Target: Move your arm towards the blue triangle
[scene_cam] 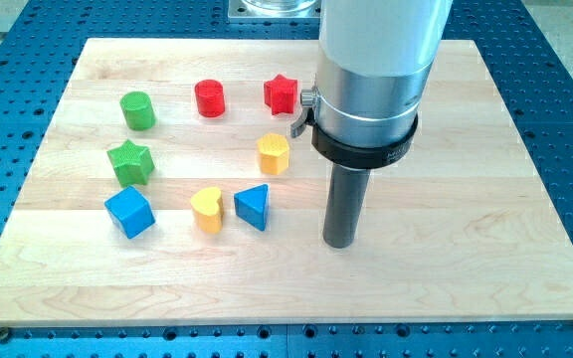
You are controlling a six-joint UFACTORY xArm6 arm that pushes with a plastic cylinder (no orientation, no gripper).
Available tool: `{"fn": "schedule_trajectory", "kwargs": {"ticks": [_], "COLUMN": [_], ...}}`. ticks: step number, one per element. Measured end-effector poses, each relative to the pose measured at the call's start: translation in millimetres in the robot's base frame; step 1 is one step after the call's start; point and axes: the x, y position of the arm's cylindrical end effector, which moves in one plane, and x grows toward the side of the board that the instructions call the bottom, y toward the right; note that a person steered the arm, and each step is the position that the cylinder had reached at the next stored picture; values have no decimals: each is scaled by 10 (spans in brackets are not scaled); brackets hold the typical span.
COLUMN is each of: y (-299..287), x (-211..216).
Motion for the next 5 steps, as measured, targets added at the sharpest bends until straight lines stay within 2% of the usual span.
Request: {"fn": "schedule_trajectory", "kwargs": {"ticks": [3,4,5], "y": [-44,-642,-579], "x": [66,254,-75]}}
